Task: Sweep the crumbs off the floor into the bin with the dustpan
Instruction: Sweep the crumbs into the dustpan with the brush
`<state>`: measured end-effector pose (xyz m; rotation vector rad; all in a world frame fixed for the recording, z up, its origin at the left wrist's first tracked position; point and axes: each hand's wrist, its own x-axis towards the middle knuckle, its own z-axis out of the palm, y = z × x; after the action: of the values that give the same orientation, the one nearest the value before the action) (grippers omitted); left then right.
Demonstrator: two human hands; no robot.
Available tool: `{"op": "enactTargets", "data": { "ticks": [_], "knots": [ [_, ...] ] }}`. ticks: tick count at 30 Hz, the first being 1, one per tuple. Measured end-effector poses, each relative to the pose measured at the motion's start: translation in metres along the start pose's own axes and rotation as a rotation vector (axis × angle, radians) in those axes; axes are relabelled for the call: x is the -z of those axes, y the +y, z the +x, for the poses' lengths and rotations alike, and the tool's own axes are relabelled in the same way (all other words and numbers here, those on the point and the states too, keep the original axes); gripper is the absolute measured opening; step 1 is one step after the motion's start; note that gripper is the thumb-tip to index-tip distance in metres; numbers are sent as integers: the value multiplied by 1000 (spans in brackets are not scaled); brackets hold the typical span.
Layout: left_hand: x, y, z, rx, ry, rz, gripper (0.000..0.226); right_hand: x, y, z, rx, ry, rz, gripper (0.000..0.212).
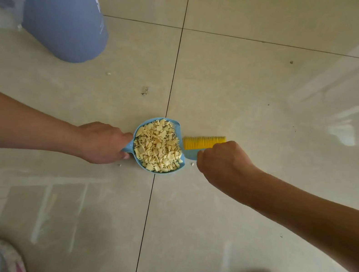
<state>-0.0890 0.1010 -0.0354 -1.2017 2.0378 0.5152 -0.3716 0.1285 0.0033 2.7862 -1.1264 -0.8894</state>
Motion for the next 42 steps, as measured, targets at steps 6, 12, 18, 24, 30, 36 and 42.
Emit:
{"op": "enactTargets", "data": {
  "ticks": [6,12,18,24,30,36,42],
  "knots": [
    [3,-3,0,-18,-14,29,29,-4,13,-15,-106,144,56,15],
    [7,-10,-1,-73,-41,176,37,2,46,-20,-409,67,491,40],
    [17,-4,6,-94,-82,207,36,14,22,15,-350,-83,819,23],
    [15,3,11,-101,-104,164,37,20,4,27,-346,-42,979,20],
    [12,-3,8,-116,-90,161,35,16,28,6,-464,64,1073,32],
    [13,-1,12,-122,-79,151,36,14,21,7,-479,23,846,18],
    [14,2,10,-95,-102,142,39,23,-2,9,-369,43,851,22]
  ]
}}
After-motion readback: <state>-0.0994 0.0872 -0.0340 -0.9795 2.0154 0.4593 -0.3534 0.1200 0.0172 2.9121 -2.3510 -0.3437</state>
